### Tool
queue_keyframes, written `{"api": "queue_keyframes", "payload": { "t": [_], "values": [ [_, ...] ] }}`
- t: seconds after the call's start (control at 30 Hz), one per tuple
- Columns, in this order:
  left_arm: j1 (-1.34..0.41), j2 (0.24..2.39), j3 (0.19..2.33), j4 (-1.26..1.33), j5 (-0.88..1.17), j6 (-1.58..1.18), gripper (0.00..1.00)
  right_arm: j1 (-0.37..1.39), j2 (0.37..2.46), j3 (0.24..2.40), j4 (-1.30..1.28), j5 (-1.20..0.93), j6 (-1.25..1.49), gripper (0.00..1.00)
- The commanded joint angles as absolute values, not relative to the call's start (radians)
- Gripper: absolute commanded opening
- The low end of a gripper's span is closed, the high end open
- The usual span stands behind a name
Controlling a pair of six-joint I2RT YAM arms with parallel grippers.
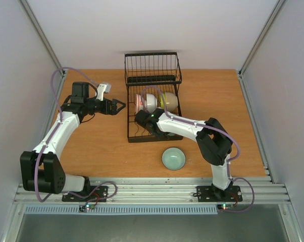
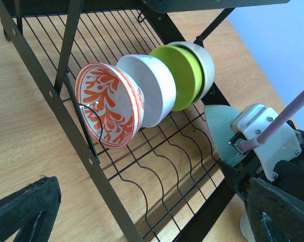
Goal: Load the bowls into the dish rack
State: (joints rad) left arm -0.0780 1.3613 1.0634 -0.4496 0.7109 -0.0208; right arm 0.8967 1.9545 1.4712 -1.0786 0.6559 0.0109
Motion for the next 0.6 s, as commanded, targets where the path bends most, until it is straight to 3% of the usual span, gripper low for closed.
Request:
{"api": "queue_keyframes", "payload": {
  "t": [0.0,0.33,0.57],
  "values": [
    [-0.075,1.354,1.063,-0.436,0.726,-0.006,0.99,0.902,1.995,1.5,-1.049,0.612,0.037,0.44],
    [-0.075,1.362,1.063,-0.436,0.721,-0.002,0.99,0.907,1.978,1.476,-0.997,0.629,0.036,0.83],
    [-0.075,1.374,1.066,-0.437,0.721,-0.003,0.99,0.922,1.898,1.428,-0.923,0.594,0.017,0.86]
  ]
}}
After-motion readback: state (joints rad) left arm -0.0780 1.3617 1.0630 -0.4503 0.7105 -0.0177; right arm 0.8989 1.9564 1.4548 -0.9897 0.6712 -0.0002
